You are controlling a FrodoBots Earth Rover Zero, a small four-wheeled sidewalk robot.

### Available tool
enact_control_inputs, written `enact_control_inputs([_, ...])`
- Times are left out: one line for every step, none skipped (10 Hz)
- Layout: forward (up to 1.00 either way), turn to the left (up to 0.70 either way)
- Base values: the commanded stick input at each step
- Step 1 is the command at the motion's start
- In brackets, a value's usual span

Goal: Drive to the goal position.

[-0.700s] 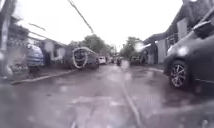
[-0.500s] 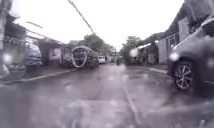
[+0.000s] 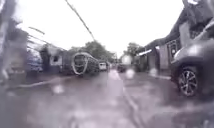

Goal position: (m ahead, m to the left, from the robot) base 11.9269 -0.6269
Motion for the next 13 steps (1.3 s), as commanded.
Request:
enact_control_inputs([1.00, 0.00])
enact_control_inputs([1.00, 0.00])
enact_control_inputs([1.00, 0.00])
enact_control_inputs([1.00, 0.00])
enact_control_inputs([1.00, 0.00])
enact_control_inputs([1.00, 0.00])
enact_control_inputs([1.00, 0.00])
enact_control_inputs([1.00, 0.00])
enact_control_inputs([1.00, 0.00])
enact_control_inputs([1.00, 0.00])
enact_control_inputs([1.00, 0.00])
enact_control_inputs([1.00, 0.00])
enact_control_inputs([1.00, 0.00])
